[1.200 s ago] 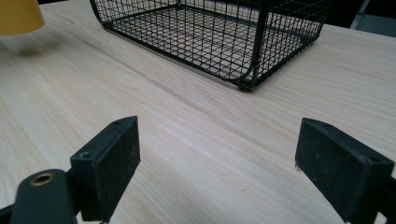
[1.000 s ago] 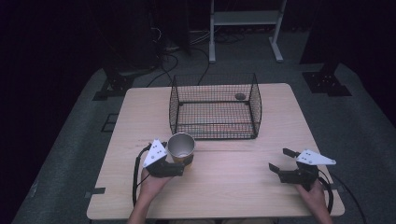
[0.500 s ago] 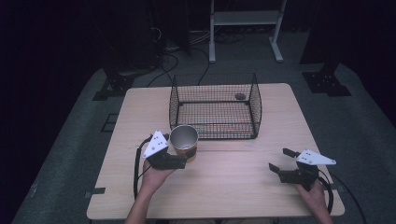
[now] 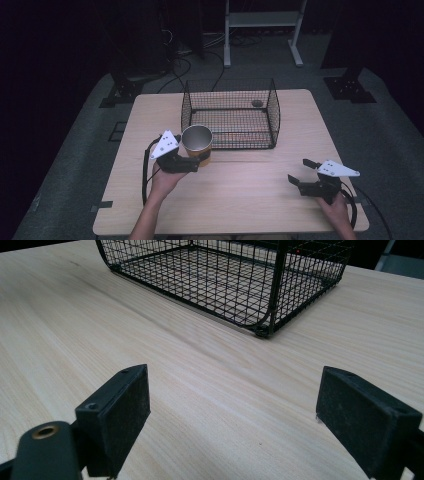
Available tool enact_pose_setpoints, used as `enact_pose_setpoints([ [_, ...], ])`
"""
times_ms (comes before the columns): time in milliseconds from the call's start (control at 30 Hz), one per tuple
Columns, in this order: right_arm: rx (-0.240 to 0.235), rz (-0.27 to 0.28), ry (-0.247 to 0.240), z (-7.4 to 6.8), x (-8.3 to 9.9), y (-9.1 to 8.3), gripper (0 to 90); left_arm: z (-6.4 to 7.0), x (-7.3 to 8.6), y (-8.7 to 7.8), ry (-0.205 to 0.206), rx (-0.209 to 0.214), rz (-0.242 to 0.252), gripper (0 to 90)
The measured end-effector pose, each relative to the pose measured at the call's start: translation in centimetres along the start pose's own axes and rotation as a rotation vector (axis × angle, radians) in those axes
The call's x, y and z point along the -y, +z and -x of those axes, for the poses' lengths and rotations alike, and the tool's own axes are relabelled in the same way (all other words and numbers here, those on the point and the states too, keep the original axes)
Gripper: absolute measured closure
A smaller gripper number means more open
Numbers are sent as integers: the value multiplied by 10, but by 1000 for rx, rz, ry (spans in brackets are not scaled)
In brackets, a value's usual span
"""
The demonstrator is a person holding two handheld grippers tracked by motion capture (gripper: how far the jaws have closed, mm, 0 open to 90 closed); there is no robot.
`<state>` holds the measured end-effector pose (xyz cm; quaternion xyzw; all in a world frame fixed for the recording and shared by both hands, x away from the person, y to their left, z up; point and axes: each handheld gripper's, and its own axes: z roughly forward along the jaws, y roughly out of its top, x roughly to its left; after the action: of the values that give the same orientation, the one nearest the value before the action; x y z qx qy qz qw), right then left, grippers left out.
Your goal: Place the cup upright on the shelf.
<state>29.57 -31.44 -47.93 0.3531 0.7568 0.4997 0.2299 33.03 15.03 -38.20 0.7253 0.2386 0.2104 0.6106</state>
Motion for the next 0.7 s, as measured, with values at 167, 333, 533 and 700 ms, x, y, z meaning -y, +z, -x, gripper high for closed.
enact_pose_setpoints([
  [167, 0, 2, 2, 0, 0, 0, 130, -3, -6, 3, 5, 6, -3, 148],
  [333, 0, 1, 0, 0, 0, 0, 130, -5, -15, 8, 13, 12, -10, 148],
  [533, -1, 2, 4, 0, 0, 0, 130, -9, -25, 18, 29, 18, -23, 148],
  [700, -2, 2, 5, 0, 0, 0, 130, -14, -35, 30, 37, 27, -33, 148],
])
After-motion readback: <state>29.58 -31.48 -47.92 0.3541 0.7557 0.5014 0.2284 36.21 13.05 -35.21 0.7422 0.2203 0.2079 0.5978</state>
